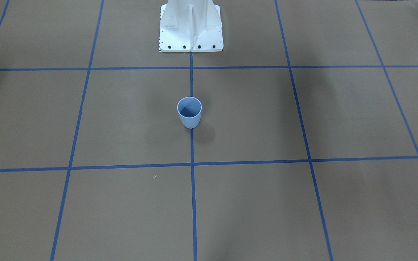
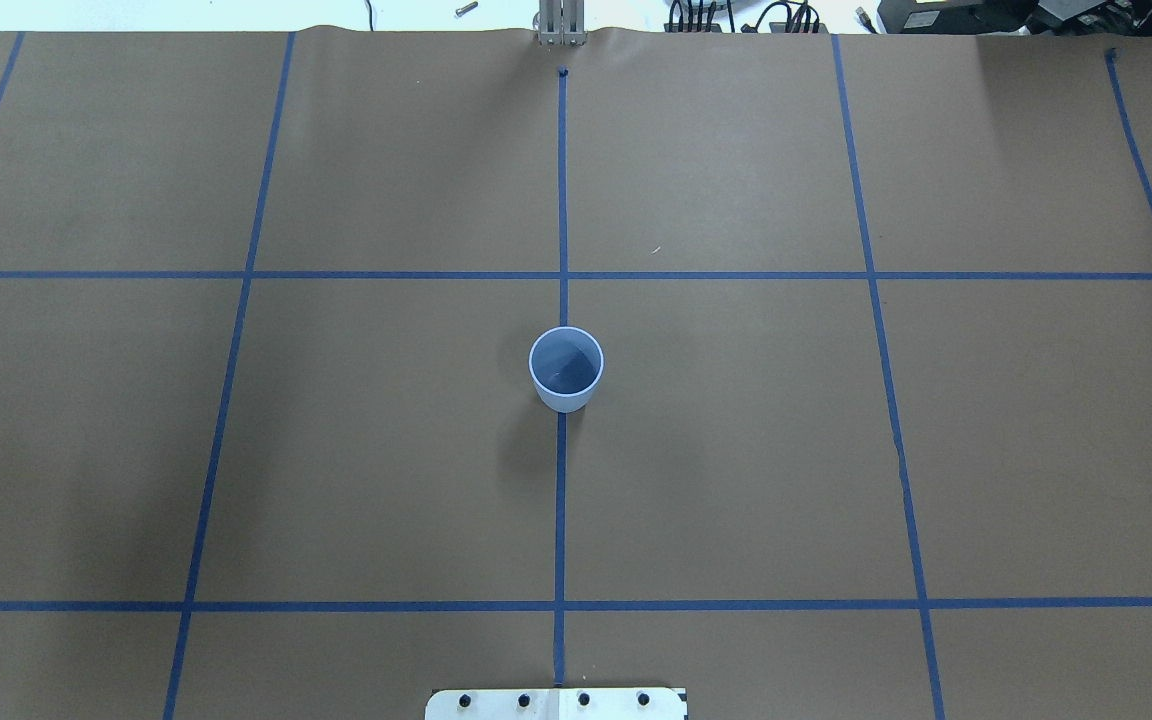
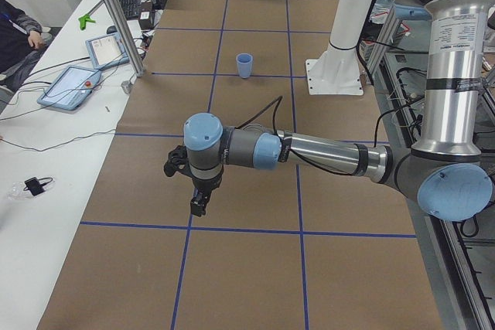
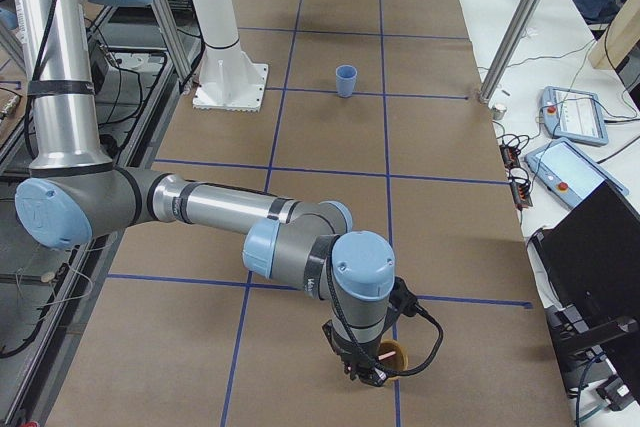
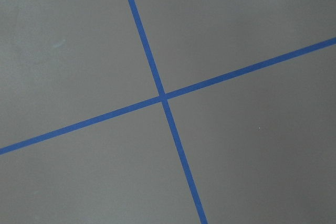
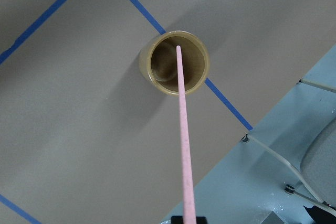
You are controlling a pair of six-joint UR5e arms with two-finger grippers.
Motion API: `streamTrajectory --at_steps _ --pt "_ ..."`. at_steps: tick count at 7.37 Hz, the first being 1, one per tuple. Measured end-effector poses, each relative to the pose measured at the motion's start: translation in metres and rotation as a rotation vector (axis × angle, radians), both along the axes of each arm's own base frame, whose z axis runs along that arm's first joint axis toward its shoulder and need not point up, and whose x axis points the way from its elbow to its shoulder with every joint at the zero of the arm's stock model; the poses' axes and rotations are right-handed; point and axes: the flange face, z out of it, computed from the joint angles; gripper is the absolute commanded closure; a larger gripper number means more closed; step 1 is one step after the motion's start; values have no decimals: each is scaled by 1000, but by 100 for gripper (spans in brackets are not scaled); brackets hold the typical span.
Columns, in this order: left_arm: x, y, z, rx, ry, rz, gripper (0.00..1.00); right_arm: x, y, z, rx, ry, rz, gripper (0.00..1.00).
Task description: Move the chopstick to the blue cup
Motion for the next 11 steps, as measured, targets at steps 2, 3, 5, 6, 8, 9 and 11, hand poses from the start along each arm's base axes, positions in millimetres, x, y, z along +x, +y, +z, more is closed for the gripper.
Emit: streamTrajectory --at_steps 2,3,5,6,8,9,11 --pt "0 0 0 -1 0 0 1 13 -1 -39 -14 -5 20 100" --pt "1 0 0 -1 0 0 1 12 -11 -64 -4 3 12 100" --pt "1 0 0 -8 2 -4 1 -12 -34 -106 45 1 -31 100" --pt "1 1 1 -24 3 -12 1 -43 -50 -127 88 -22 -86 100" --pt "0 10 7 -75 7 -50 1 -129 -87 -188 221 -78 -240 100" --pt "0 15 10 -88 8 -60 1 -166 -101 -221 285 -114 -303 100" --pt "0 21 15 -102 9 -66 1 -243 -113 -299 425 -136 -429 100"
